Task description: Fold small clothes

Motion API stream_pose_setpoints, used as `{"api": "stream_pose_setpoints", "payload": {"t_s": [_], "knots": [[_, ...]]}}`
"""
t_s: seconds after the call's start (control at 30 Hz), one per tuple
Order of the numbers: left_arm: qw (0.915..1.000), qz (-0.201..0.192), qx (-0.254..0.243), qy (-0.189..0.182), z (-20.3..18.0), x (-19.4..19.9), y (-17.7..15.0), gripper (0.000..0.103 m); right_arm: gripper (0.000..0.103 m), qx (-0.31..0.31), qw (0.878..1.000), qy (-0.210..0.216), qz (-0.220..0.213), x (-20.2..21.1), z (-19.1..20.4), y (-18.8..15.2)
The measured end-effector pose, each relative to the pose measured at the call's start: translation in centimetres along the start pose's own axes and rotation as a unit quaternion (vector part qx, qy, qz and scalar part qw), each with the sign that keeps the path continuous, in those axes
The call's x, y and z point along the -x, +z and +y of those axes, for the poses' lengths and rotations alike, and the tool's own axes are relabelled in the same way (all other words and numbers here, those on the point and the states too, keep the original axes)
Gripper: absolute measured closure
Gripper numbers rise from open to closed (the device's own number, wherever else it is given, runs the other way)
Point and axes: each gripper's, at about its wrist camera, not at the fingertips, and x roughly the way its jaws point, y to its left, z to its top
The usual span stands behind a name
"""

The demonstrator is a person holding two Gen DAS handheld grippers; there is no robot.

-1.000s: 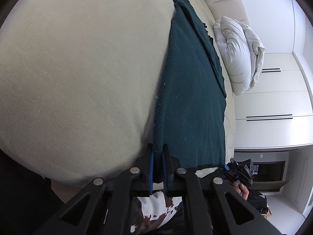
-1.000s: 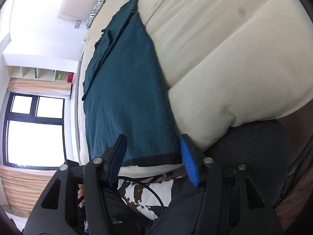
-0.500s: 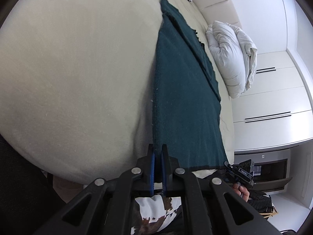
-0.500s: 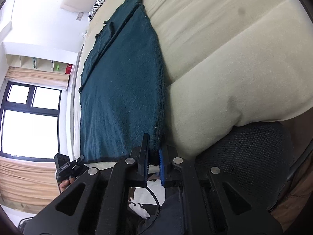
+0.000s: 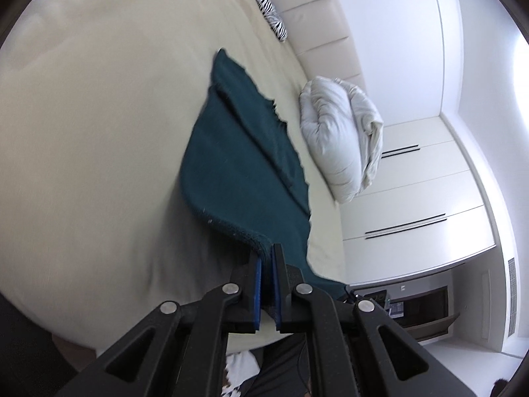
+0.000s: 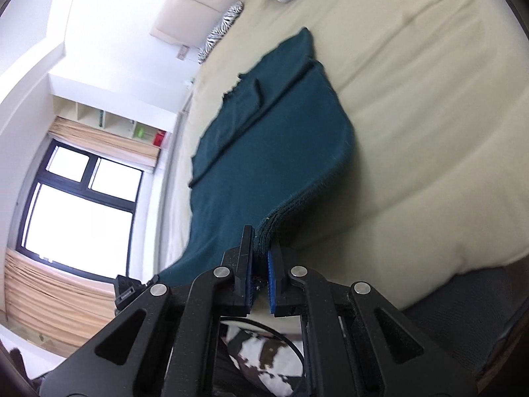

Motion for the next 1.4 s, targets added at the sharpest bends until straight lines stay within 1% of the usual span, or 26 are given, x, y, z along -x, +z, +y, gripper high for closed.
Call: {"api": "stream_pose_setpoints", "payload": {"t_s": [0.17, 0.3, 0.43, 0.57, 0.63, 0.73, 0.93, 1.1, 1.27, 1.33, 1.37, 1.4], "knots": [[0.9994, -0.024, 0.002, -0.023, -1.8, -1.3, 3.5, 0.097, 0.097, -0.007, 0.999, 0.024, -0.029, -1.1, 1.2, 3.3], [0.9984, -0.042, 0.014, -0.035, -2.1, -2.8, 6.9, 0.097, 0.097, -0.009, 0.998, 0.047, -0.05, -2.5, 2.2, 7.0], [0.9971, -0.058, 0.024, -0.042, -2.5, -5.0, 11.0, 0.097, 0.097, -0.007, 0.997, 0.044, -0.061, -4.4, 2.9, 11.3], [0.9966, -0.066, 0.027, -0.04, -3.0, -7.8, 15.3, 0.097, 0.097, -0.018, 0.995, 0.037, -0.088, -6.8, 3.1, 16.2], [0.9969, -0.07, 0.019, -0.031, -3.3, -9.2, 17.5, 0.097, 0.097, -0.023, 0.994, 0.033, -0.106, -7.9, 2.9, 18.6], [0.9971, -0.073, 0.015, -0.016, -3.4, -11.5, 20.1, 0.097, 0.097, -0.029, 0.992, 0.024, -0.122, -10.3, 2.5, 22.2], [0.9965, -0.079, 0.02, 0.016, -2.1, -15.9, 24.8, 0.097, 0.097, -0.02, 0.992, -0.014, -0.123, -15.4, 2.2, 27.4], [0.9961, -0.073, 0.027, 0.041, -0.4, -19.7, 27.8, 0.097, 0.097, -0.037, 0.991, -0.034, -0.127, -19.0, 0.5, 30.3], [0.995, -0.066, 0.019, 0.073, 0.6, -22.7, 29.9, 0.097, 0.097, -0.047, 0.989, -0.064, -0.127, -22.3, -1.0, 33.1], [0.9946, -0.057, 0.029, 0.081, 1.5, -23.9, 30.6, 0.096, 0.097, -0.051, 0.988, -0.074, -0.124, -23.5, -1.7, 33.9], [0.994, -0.054, 0.033, 0.089, 2.0, -24.4, 30.9, 0.096, 0.094, -0.054, 0.988, -0.081, -0.119, -24.2, -2.3, 34.3], [0.9927, -0.055, 0.037, 0.101, 2.5, -24.7, 31.1, 0.095, 0.094, -0.057, 0.987, -0.089, -0.118, -24.6, -2.7, 34.5]]}}
